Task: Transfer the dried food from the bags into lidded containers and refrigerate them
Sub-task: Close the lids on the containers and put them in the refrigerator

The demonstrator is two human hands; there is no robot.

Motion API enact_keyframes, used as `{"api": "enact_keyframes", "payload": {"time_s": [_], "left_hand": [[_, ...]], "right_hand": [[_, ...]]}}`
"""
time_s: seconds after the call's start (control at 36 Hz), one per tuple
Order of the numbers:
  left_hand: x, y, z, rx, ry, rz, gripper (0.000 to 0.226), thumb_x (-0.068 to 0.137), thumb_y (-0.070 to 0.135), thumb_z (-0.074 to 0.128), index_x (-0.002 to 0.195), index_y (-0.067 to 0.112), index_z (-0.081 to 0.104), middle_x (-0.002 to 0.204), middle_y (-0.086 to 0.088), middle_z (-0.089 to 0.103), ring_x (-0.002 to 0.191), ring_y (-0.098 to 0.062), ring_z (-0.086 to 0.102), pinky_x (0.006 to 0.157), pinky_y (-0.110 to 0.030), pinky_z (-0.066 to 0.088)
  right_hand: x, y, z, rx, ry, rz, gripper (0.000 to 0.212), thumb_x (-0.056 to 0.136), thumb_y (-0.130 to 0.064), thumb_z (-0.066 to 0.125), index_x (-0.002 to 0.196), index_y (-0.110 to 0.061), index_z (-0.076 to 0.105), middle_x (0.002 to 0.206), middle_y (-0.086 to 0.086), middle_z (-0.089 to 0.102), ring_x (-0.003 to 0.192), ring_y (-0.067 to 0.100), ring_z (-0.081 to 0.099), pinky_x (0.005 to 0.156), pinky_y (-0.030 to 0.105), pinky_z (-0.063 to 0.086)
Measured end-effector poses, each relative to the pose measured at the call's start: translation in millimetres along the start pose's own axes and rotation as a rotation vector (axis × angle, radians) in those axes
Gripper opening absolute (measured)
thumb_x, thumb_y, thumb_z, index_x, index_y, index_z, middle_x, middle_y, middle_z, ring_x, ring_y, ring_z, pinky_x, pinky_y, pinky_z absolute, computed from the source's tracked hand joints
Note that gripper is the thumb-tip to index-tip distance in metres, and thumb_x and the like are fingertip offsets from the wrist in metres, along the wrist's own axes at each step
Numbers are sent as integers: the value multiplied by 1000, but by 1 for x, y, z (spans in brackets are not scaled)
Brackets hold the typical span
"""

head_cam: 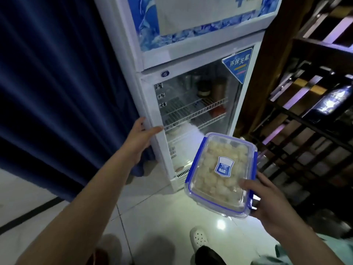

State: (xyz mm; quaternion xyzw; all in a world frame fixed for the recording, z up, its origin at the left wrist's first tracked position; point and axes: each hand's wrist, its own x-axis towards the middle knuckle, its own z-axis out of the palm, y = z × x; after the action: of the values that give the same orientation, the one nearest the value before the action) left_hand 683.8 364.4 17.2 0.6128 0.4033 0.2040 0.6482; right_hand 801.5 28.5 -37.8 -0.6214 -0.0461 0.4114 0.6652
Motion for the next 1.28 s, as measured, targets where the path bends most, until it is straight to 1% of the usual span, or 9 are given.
{"api": "enact_keyframes", "payload": {"time_s": [0.11, 0.22, 0.42, 0.58, 0.83, 0.97, 1.03, 1.17, 1.28], "left_hand": [[86, 23, 5, 125, 147, 86, 82, 82, 23, 84, 150, 24, 37, 104, 26, 46, 91, 1, 52, 84, -27, 45], [150, 36, 14, 82, 289, 132, 74, 85, 16, 81, 146, 18, 39, 128, 3, 60, 111, -19, 60, 90, -33, 51], [171, 13, 27, 159, 530, 278, 58, 81, 18, 84, 122, 8, 46, 113, -9, 60, 94, -17, 63, 84, -26, 54], [173, 4, 21, 123, 441, 314, 49, 86, 12, 79, 121, 17, 44, 101, 8, 62, 78, 10, 64, 74, -11, 53], [143, 8, 18, 90, 301, 308, 47, 88, 0, 74, 116, 16, 41, 113, -10, 58, 97, -16, 61, 95, -30, 54], [87, -20, 40, 23, 274, 358, 48, 88, 8, 77, 121, 19, 45, 117, -3, 56, 93, -3, 60, 81, -13, 53], [60, -36, 54, -15, 249, 399, 44, 89, 9, 76, 118, 25, 46, 112, 4, 56, 91, 3, 58, 83, -16, 50], [-4, -62, 103, -84, 80, 376, 59, 85, 13, 81, 128, 33, 47, 123, -1, 60, 110, -15, 61, 89, -15, 51], [-30, -66, 144, 105, -125, 416, 72, 78, 26, 87, 127, 51, 41, 129, 8, 46, 108, -6, 53, 82, -6, 44]], "right_hand": [[37, -7, -14, 96, 63, 51, 52, 78, -17, 73, 122, -44, 66, 109, 6, 76, 78, 34, 74, 74, 48, 58], [69, -18, -28, 98, 149, 71, 52, 78, -18, 73, 124, -41, 65, 109, 4, 76, 83, 36, 75, 74, 48, 57], [109, -44, -48, 62, 240, 80, 40, 84, -14, 69, 117, -36, 69, 107, 4, 77, 80, 29, 76, 70, 45, 60], [117, -59, -50, 98, 279, 65, 37, 87, -14, 68, 117, -36, 67, 107, 3, 77, 86, 31, 76, 67, 46, 61], [68, -49, -22, 188, 337, 38, 38, 79, -22, 76, 114, -33, 70, 112, 4, 75, 93, 34, 75, 74, 53, 59], [23, -35, -13, 178, 405, 65, 44, 68, -24, 78, 112, -31, 71, 110, 5, 76, 85, 30, 76, 63, 42, 59], [10, -27, -11, 163, 450, 72, 39, 71, -23, 77, 109, -31, 73, 107, 6, 76, 80, 29, 76, 60, 41, 59], [-34, -14, -18, 161, 572, 95, 51, 61, -27, 77, 112, -31, 71, 103, 6, 77, 77, 31, 76, 64, 41, 60], [-64, -9, -36, 193, 662, 76, 44, 77, -21, 75, 120, -30, 66, 106, 6, 76, 74, 29, 75, 63, 39, 58]]}}
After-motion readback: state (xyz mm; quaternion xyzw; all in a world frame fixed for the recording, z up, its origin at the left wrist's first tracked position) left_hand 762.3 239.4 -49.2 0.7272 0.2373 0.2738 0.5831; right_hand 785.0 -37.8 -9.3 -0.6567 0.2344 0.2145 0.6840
